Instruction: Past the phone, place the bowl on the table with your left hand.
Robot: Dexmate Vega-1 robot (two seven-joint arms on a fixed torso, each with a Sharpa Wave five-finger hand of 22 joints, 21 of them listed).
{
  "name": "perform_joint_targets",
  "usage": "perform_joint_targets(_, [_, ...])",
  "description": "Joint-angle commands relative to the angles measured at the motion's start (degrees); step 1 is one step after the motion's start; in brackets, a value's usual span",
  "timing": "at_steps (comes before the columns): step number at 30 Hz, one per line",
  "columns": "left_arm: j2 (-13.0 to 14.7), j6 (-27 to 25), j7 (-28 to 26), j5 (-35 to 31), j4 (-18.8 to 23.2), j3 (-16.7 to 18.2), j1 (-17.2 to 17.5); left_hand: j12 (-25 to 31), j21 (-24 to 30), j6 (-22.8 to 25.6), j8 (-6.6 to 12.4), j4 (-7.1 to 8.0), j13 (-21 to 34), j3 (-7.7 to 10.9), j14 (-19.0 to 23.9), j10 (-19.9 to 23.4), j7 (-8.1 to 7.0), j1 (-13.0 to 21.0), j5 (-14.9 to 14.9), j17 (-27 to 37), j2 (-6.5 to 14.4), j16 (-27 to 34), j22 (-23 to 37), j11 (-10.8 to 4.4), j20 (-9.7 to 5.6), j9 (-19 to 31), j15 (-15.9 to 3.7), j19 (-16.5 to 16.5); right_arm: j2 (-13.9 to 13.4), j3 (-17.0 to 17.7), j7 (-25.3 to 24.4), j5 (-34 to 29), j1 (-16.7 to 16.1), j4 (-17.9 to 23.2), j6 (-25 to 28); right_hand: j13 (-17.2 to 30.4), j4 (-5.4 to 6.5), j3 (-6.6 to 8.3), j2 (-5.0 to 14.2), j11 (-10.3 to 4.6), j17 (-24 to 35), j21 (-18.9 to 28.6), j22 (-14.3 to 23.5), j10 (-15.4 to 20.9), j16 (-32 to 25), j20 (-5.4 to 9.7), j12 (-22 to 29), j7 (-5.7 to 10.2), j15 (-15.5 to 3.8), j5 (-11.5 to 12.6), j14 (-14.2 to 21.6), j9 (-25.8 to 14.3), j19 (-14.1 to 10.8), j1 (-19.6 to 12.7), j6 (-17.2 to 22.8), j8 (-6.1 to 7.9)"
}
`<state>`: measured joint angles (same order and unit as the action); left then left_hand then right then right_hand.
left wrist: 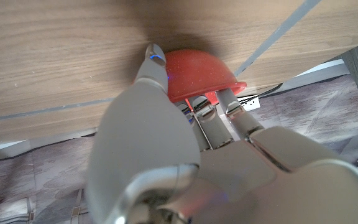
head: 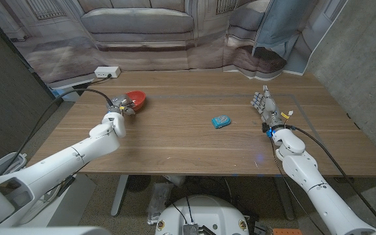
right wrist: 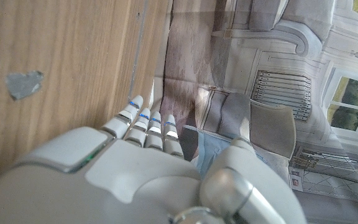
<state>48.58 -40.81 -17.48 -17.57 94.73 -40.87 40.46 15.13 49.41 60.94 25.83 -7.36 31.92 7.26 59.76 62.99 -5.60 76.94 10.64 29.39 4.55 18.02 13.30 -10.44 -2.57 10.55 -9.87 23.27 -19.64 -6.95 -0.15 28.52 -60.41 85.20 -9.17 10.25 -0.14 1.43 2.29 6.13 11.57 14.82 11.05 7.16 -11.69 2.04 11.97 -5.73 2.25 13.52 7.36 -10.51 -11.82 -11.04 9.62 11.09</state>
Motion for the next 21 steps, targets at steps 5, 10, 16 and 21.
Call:
perform_joint_targets(5, [-0.9,-1.3,1.9,1.3,-0.6,-1.0,-1.0,-0.5,0.6,2.7,0.19,0.61,-0.4,0.85,-0.6,0.3,2.20,1.5,0.2,1.1,1.8,-0.4,0.0,-0.08,-7.18,0.4,-3.87,-0.9,0.0,0.6,0.7,0.3,-0.2,-0.4,0.0,0.2,0.02,-0.11,0.12,0.15,0.2,-0.2,0.3,0.6,0.1,1.74,-0.2,0.02,0.24,-0.1,0.4,-0.1,-0.5,-0.3,0.1,0.20])
perform_joint_targets(10, [-0.8,-2.1,2.1,1.7,-0.2,-1.1,-1.0,-1.6,0.7,1.6,-0.38,0.66,-1.0,1.14,-2.5,-0.8,1.49,1.6,0.3,1.2,2.2,-1.5,-0.4,-0.01,-6.75,0.4,-3.84,-2.3,0.0,0.7,0.9,0.3,-0.1,-0.5,-0.1,0.2,0.01,-0.13,0.13,0.22,0.2,-0.3,0.3,0.7,0.1,1.72,-0.1,0.00,0.34,-0.1,0.4,-0.1,-0.5,-0.3,0.1,0.20])
perform_joint_targets(16, [-0.8,-2.3,2.4,2.2,-0.1,-1.4,-1.1,-3.1,0.8,0.0,-0.99,0.92,-1.9,1.41,-4.7,-2.8,1.13,1.4,0.2,1.1,2.6,-2.9,-1.0,-0.12,-6.83,0.5,-3.64,-3.2,-0.1,0.7,1.2,0.4,0.1,-0.7,0.0,0.2,0.00,-0.15,0.15,0.12,0.2,-0.3,0.3,0.7,0.1,1.72,-0.1,0.00,0.33,-0.1,0.5,-0.1,-0.5,-0.3,0.1,0.19])
perform_joint_targets(21, [-0.6,-2.5,2.4,2.5,0.2,-1.4,-1.0,-3.8,0.9,-1.8,-1.49,1.30,-2.3,1.58,-6.0,-4.4,0.49,0.7,0.1,0.6,2.7,-4.1,-1.5,-0.38,-6.49,0.6,-3.55,-4.2,-0.1,0.8,1.4,0.4,0.1,-0.7,0.0,0.2,-0.01,-0.17,0.16,0.16,0.2,-0.3,0.3,0.7,0.1,1.74,-0.1,-0.04,0.28,-0.1,0.4,-0.1,-0.6,-0.3,0.1,0.20])
